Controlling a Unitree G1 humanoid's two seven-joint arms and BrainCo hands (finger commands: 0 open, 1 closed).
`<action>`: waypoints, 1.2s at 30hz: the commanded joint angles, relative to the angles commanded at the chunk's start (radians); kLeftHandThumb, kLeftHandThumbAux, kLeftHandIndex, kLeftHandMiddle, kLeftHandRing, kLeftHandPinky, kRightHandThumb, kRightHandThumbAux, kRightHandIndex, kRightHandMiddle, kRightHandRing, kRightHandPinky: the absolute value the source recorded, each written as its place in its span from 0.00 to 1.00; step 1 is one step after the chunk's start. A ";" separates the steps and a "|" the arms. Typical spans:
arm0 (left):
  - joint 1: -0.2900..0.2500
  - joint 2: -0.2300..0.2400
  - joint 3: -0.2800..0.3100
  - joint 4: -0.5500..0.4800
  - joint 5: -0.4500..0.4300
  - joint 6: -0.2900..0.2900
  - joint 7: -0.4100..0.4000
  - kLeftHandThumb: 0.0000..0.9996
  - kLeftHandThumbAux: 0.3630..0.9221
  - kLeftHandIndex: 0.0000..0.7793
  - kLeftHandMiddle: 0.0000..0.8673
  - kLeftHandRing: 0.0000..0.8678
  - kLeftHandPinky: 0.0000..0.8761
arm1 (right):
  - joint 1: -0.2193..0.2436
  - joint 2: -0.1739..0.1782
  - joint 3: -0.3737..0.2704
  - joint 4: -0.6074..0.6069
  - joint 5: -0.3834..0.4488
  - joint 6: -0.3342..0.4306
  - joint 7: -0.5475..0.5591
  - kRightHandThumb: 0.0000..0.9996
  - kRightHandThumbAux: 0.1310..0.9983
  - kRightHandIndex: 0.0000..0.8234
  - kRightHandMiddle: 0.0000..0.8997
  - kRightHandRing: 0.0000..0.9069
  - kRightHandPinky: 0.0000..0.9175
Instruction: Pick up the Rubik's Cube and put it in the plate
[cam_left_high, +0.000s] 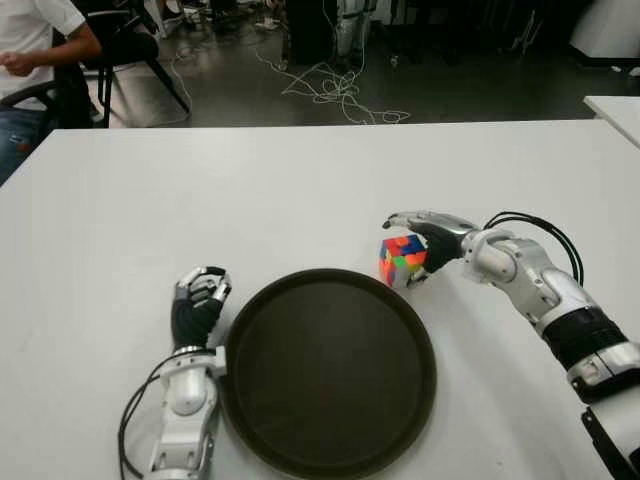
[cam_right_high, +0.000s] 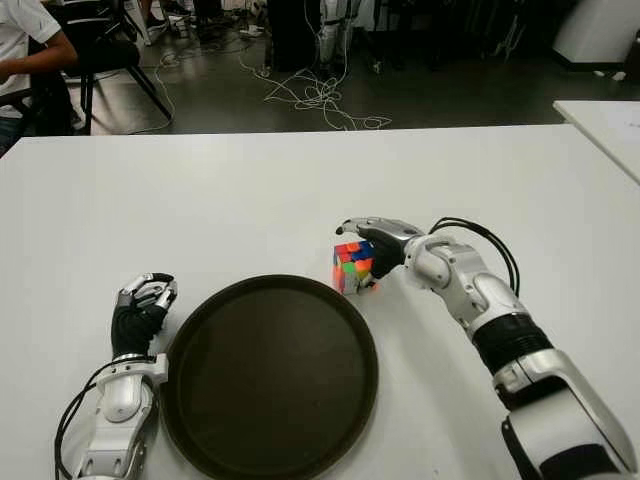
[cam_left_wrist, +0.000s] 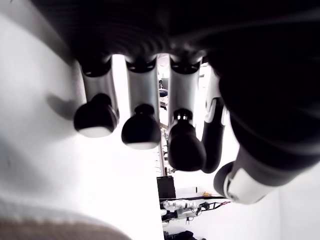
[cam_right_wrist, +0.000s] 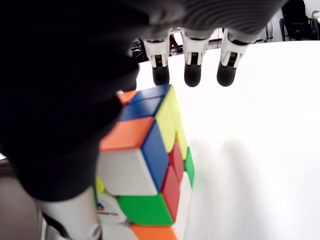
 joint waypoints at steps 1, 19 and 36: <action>0.000 -0.001 0.000 -0.002 0.000 0.003 0.002 0.70 0.61 0.57 0.93 0.96 0.96 | -0.002 0.001 0.002 0.002 -0.003 0.002 -0.001 0.00 0.84 0.00 0.00 0.00 0.00; 0.022 -0.021 -0.003 -0.064 -0.004 0.066 -0.003 0.70 0.61 0.57 0.93 0.96 0.96 | -0.023 -0.004 0.016 0.026 -0.019 -0.008 -0.004 0.00 0.85 0.00 0.00 0.00 0.01; 0.029 -0.024 -0.006 -0.089 0.003 0.102 0.005 0.70 0.61 0.57 0.92 0.95 0.95 | -0.037 0.006 0.028 0.047 -0.028 0.000 0.001 0.00 0.87 0.00 0.00 0.00 0.00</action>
